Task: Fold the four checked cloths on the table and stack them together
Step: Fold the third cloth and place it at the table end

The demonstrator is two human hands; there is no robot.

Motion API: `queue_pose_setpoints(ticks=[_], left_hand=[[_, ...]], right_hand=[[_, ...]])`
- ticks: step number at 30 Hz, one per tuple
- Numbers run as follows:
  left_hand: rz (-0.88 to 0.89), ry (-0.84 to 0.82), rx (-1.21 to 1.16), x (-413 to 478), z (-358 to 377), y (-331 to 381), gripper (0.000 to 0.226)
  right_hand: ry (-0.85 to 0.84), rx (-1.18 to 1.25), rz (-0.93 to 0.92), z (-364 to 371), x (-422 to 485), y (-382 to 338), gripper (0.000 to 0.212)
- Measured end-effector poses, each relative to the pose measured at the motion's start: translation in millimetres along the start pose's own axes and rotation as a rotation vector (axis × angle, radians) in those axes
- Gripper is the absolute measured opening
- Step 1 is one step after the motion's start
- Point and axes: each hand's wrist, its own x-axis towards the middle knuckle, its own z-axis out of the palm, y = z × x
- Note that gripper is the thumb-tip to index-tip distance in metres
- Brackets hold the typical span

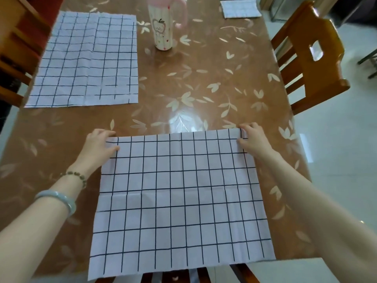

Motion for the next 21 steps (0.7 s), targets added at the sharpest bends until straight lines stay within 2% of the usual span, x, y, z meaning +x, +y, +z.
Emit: queue_pose_setpoints(ticks=[5, 8, 9, 11, 13, 17, 21], left_hand=[[-0.04, -0.001, -0.1, 4.4, -4.8, -0.1, 0.042], [-0.057, -0.009, -0.087, 7.1, -8.2, 0.9, 0.033], [-0.058, -0.005, -0.081, 8.0, -8.8, 0.2, 0.03], [-0.057, 0.016, -0.104, 8.9, -10.2, -2.7, 0.018], [-0.065, 0.042, -0.157, 8.1, -14.0, -5.2, 0.009], [-0.058, 0.133, -0.233, 5.6, -29.4, -5.2, 0.01], [-0.009, 0.236, -0.322, 3.4, -55.5, 1.9, 0.005]], right_hand=[[-0.06, -0.061, -0.032, -6.8, 11.5, -1.8, 0.032], [-0.114, -0.068, -0.011, -12.2, 15.7, -9.1, 0.009], [-0.129, -0.066, -0.002, -12.9, 16.5, -10.7, 0.008], [-0.146, -0.062, 0.013, -13.2, 17.8, -10.5, 0.022], [-0.126, -0.022, 0.054, -15.4, 18.8, -9.2, 0.035], [-0.021, 0.115, 0.086, -25.5, 21.0, -12.0, 0.026], [0.134, 0.237, 0.022, -51.7, 19.5, -29.7, 0.017]])
